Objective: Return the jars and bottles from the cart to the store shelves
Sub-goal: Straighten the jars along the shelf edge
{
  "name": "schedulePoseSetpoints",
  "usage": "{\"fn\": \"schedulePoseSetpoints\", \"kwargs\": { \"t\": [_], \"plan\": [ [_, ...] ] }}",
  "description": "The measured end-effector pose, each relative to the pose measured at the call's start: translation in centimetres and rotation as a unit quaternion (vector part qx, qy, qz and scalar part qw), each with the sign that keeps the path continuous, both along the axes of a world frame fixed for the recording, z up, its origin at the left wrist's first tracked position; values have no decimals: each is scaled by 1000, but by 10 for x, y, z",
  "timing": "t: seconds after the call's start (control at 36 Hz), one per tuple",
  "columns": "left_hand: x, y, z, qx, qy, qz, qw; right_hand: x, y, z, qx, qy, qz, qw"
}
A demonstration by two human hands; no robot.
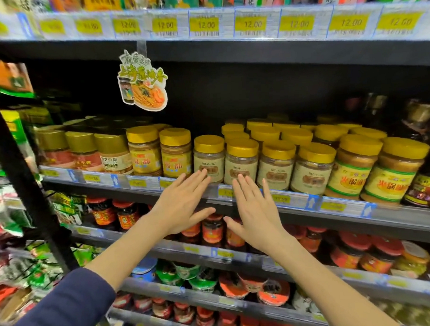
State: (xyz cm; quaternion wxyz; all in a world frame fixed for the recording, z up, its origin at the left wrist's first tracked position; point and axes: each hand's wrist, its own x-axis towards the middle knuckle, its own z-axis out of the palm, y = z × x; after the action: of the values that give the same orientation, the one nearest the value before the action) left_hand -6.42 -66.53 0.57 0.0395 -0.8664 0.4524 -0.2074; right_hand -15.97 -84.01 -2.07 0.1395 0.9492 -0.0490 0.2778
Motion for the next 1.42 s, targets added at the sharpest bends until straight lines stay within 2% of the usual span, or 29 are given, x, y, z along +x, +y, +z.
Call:
{"fn": "schedulePoseSetpoints", "kwargs": {
  "t": [0.42,0.69,1.0,1.19,1.42],
  "plan": [
    [0,-5,2,-47,24,-26,998,6,2,0,-4,-41,-6,999],
    [-1,-8,1,-73,36,-26,996,10,1,4,10,-22,-8,1000],
    [-5,-4,-1,-57,26,-13,998,9,1,4,26,-32,11,999],
    [1,27,0,-42,14,43,998,20,27,9,18,-52,80,995],
    [30,84,0,-38,3,101,994,57,83,11,24,-32,127,991]
  ]
}}
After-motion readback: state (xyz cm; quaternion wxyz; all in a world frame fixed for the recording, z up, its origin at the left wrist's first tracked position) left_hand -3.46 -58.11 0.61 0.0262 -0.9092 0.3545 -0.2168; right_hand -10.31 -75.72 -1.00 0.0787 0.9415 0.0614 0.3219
